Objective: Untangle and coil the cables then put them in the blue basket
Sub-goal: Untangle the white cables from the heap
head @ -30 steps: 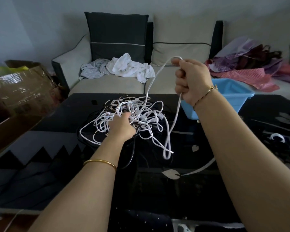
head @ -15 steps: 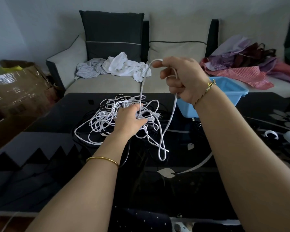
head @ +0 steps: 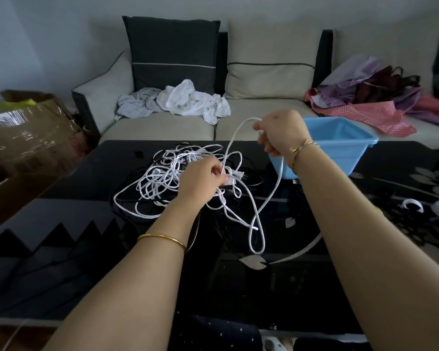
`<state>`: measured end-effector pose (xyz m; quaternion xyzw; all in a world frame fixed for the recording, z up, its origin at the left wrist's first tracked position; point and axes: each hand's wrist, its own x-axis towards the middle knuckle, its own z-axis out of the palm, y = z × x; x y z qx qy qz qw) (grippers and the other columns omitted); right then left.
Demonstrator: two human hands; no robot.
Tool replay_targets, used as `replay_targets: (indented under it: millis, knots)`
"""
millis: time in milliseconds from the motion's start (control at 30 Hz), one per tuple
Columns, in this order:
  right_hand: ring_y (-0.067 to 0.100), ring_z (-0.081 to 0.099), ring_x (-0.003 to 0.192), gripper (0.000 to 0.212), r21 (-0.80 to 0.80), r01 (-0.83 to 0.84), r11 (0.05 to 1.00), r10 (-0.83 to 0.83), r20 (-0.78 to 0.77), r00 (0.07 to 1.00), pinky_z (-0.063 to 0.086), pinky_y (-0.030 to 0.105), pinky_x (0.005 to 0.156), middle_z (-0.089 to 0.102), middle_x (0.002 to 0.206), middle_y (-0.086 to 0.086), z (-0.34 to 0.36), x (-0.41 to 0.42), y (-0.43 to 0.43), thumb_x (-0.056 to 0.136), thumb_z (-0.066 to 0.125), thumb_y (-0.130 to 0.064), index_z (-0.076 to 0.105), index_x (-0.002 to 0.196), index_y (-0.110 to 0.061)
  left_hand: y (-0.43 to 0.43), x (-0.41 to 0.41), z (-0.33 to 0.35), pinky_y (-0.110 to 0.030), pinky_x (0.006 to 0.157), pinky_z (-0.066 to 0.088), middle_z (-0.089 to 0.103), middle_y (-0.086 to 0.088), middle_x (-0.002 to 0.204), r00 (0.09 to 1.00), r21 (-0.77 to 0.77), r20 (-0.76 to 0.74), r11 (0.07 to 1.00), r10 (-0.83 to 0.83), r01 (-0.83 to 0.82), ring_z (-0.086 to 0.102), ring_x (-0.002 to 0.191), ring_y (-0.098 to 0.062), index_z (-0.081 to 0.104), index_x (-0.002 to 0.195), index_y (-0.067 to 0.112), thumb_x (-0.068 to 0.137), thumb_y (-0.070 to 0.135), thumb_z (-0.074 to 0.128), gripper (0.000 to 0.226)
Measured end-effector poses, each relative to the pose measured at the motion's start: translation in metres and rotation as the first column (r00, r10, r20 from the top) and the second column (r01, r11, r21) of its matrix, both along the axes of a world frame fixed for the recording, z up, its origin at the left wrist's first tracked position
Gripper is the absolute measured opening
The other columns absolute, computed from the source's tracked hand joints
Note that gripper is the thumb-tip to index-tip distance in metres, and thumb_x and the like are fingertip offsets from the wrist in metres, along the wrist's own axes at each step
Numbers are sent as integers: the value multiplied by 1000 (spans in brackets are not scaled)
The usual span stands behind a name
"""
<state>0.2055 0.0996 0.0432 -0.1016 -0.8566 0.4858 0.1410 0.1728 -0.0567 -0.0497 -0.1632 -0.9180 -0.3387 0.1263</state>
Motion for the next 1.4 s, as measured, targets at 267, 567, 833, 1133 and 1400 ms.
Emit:
replay_targets:
  millis: [267, 567, 833, 1133, 1400]
  knots:
    - [26, 56, 89, 18, 365, 116, 924, 13, -333, 943, 48, 38, 78, 60, 96, 6, 3, 9, -15, 80, 47, -9, 58, 95, -9, 0, 5, 28, -22, 61, 46, 61, 4, 66, 997, 396, 68, 918, -27, -2, 54, 59, -8, 65, 75, 12, 80, 17, 70, 8]
    - [25, 60, 93, 24, 631, -348, 694, 349, 128, 928, 46, 32, 81, 67, 103, 12, -20, 1, -19, 92, 53, -21, 67, 104, -5, -7, 10, 46, -24, 63, 46, 67, 8, 59, 984, 660, 114, 751, -134, 26, 55, 63, -13, 64, 78, 16, 89, 9, 64, 13]
    - [25, 56, 99, 25, 621, -240, 746, 184, 154, 971, 42, 30, 73, 60, 111, 6, -57, -15, -24, 94, 53, -26, 58, 113, -11, -14, 10, 46, -21, 58, 48, 68, 6, 62, 987, 760, 147, 646, -60, -74, 54, 56, -8, 65, 81, 15, 90, 10, 63, 11]
    - [4, 43, 55, 17, 200, -37, 979, 120, -419, 900, 41, 26, 58, 47, 58, -13, -10, 1, -12, 92, 54, -21, 67, 95, -10, -21, 0, 28, -33, 64, 51, 57, -7, 75, 926, 479, 354, 826, 129, -298, 55, 65, -21, 61, 83, 7, 88, 11, 62, 6]
    - [-1, 38, 44, 10, 192, -180, 965, 250, -452, 856, 29, 12, 50, 46, 44, -20, 15, 28, -5, 90, 57, -16, 67, 85, -17, 1, 34, 78, -27, 71, 50, 72, -7, 91, 790, 857, 237, 505, -565, 104, 68, 83, -18, 61, 110, 8, 104, 38, 22, 49]
